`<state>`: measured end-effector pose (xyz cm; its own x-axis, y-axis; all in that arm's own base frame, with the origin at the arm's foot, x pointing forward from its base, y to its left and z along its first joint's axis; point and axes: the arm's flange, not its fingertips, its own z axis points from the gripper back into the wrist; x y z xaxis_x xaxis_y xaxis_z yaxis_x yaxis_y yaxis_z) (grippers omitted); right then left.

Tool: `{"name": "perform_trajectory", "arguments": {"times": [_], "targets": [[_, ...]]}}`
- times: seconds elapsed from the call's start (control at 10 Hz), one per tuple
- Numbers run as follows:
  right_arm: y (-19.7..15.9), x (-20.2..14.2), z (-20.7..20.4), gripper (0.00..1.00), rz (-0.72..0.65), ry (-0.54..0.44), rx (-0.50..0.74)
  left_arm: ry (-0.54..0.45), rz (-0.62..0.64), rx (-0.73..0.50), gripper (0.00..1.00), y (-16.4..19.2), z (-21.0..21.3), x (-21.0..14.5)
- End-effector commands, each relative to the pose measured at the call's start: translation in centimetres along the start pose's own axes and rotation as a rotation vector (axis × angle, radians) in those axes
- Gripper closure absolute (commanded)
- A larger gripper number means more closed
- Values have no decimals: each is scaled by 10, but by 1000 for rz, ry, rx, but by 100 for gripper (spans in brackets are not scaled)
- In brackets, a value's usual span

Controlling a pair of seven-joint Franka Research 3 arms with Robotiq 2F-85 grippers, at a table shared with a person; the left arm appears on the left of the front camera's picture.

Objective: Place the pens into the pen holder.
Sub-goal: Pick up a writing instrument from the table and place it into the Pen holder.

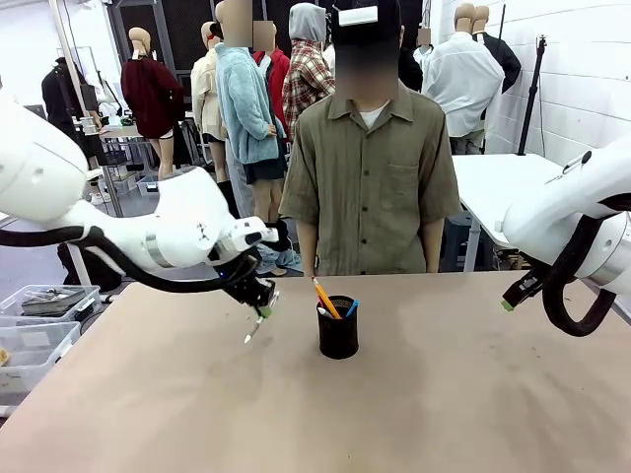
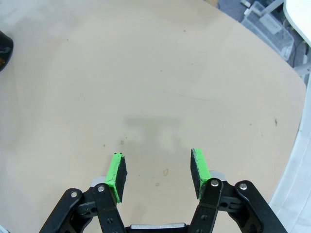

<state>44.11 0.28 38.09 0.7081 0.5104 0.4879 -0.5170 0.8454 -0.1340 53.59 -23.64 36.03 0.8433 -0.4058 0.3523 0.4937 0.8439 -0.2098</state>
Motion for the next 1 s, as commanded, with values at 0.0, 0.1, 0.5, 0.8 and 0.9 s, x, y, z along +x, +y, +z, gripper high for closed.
{"name": "perform_trajectory", "arguments": {"times": [0.0, 0.1, 0.5, 0.8, 0.9], "targets": [[0, -2, -1, 33, 5, -21, 1, -134, -113, -199, 100, 12, 26, -32], [0, -2, -1, 33, 5, -21, 1, -197, -161, -239, 100, 14, 34, -34], [0, -2, -1, 33, 5, -21, 1, -508, -463, -475, 100, 8, 44, -26], [0, -2, -1, 33, 5, -21, 1, -668, -590, -542, 100, -5, 39, -14], [0, -2, -1, 33, 5, -21, 1, -736, -617, -556, 100, -8, 39, -9]]}}
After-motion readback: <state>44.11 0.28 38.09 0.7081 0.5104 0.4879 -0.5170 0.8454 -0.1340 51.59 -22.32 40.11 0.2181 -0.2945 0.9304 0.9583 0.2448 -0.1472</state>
